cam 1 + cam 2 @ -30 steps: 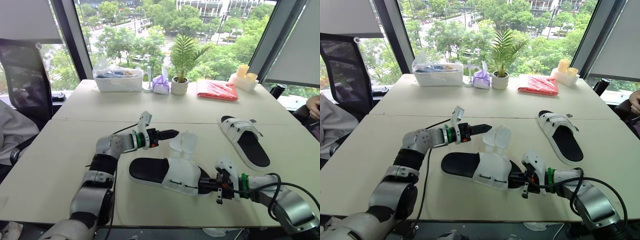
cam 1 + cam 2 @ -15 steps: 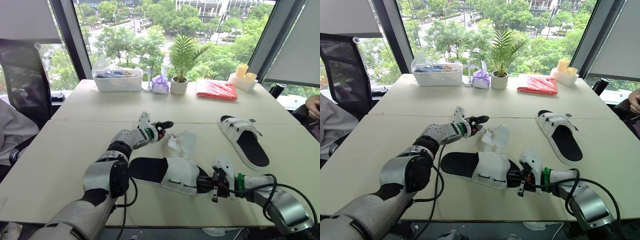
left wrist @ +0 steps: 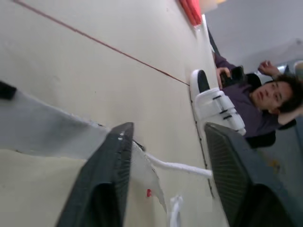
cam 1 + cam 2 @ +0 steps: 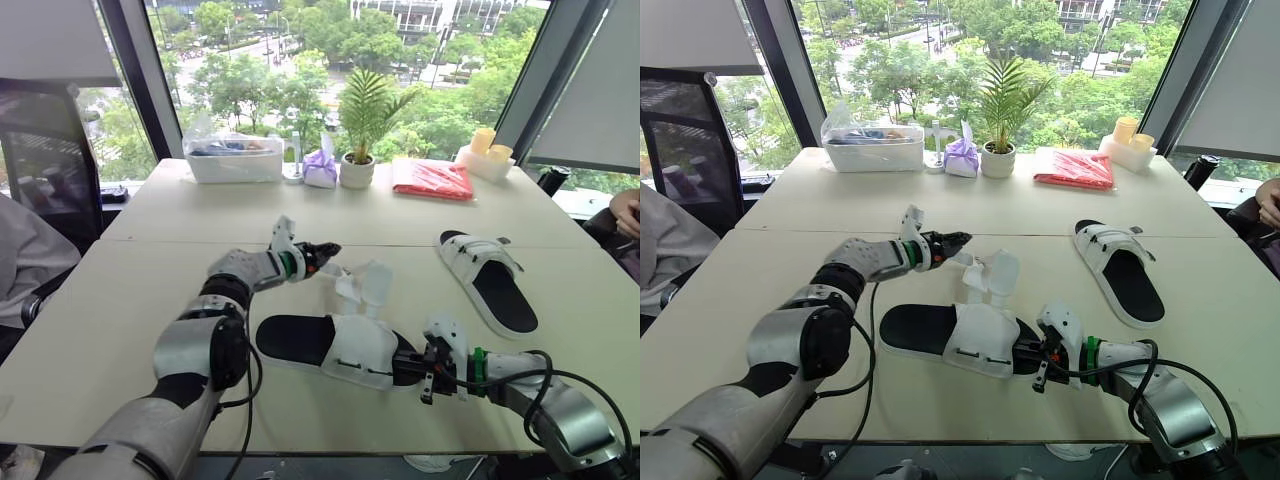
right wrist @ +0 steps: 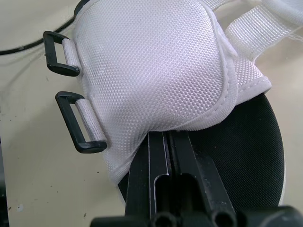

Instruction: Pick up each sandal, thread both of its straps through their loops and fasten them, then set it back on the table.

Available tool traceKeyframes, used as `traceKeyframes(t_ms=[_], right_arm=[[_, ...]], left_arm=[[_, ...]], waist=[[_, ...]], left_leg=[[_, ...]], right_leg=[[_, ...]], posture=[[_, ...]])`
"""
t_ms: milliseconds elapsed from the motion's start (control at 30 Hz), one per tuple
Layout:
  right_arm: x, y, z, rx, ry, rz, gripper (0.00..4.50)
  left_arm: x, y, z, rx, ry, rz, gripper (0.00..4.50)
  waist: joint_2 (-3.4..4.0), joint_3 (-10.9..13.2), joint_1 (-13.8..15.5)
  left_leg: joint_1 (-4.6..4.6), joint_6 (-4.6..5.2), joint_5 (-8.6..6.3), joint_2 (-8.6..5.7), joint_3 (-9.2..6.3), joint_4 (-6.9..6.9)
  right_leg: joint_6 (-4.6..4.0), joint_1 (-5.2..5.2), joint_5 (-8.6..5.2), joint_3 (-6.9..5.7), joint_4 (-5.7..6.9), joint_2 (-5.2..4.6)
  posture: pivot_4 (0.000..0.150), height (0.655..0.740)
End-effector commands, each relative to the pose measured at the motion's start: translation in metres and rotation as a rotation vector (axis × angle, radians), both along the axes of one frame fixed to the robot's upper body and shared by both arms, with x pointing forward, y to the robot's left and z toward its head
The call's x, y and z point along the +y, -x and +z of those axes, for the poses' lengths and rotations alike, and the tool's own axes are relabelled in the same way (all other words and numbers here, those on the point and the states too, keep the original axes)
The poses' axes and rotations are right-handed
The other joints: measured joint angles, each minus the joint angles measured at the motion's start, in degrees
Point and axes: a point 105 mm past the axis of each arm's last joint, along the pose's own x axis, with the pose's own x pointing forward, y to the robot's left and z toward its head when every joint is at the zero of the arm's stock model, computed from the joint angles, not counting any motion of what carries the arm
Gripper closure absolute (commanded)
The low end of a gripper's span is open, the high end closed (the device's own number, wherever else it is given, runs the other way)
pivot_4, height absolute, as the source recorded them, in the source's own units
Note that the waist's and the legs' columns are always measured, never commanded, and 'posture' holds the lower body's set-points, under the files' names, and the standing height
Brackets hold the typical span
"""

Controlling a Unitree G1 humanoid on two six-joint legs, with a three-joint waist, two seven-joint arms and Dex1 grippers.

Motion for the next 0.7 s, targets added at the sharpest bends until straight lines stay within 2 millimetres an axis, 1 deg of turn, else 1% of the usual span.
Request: traceKeyframes(t_ms=[33,167,233,333,400,600,700], right_arm=[[-0.006,-0.003,-0.009,0.015,0.027,-0.050,4.50],[-0.004,-0.002,-0.010,0.017,0.022,-0.051,4.50],[-0.004,-0.002,-0.010,0.017,0.020,-0.051,4.50],[-0.003,-0.004,-0.010,0.014,0.020,-0.051,4.50],[-0.002,-0.004,-0.010,0.012,0.020,-0.050,4.50],[-0.001,-0.005,-0.009,0.006,0.020,-0.054,4.50],[-0.001,-0.005,-0.008,0.004,0.022,-0.058,4.50]], left_arm=[[-0.003,0.024,0.007,0.007,0.012,-0.149,0.10],[-0.003,0.041,0.001,0.054,0.024,-0.204,0.10],[-0.007,0.044,-0.003,0.064,0.021,-0.215,0.10],[-0.018,0.046,-0.007,0.060,0.019,-0.229,0.10],[-0.028,0.042,-0.011,0.056,0.022,-0.221,0.10],[-0.052,0.022,-0.031,0.047,-0.011,-0.134,0.10],[-0.056,0.012,-0.035,0.040,-0.012,-0.061,0.10]], waist=[[0.00,0.0,0.0],[-0.02,0.0,0.3],[-0.02,0.0,0.4],[-0.01,0.0,0.4],[-0.01,0.0,0.4],[-0.02,0.0,0.4],[-0.03,0.0,0.5]], left_leg=[[0.00,-0.08,0.05,0.00,0.00,0.00],[0.02,-0.02,0.01,0.00,-0.06,0.03],[0.02,-0.02,0.01,0.00,-0.10,0.04],[0.03,-0.03,0.01,0.00,-0.12,0.03],[0.03,-0.04,0.01,0.00,-0.12,0.02],[0.02,-0.03,0.01,0.00,-0.11,0.02],[0.02,-0.02,0.00,0.00,-0.11,0.00]], right_leg=[[0.00,0.01,0.00,0.00,0.01,0.00],[0.00,0.04,0.00,0.00,0.02,-0.01],[-0.01,-0.02,0.00,0.00,0.02,-0.01],[-0.01,-0.11,0.00,-0.01,0.02,-0.02],[-0.01,-0.07,0.00,-0.01,0.02,-0.02],[-0.02,-0.11,0.01,-0.02,0.01,-0.02],[-0.02,-0.18,0.01,-0.03,-0.01,-0.04]], posture=[[0.150,0.7400],[0.150,0.7400],[0.150,0.7400],[0.150,0.7400],[0.150,0.7400],[0.150,0.7400],[0.150,0.7400]])
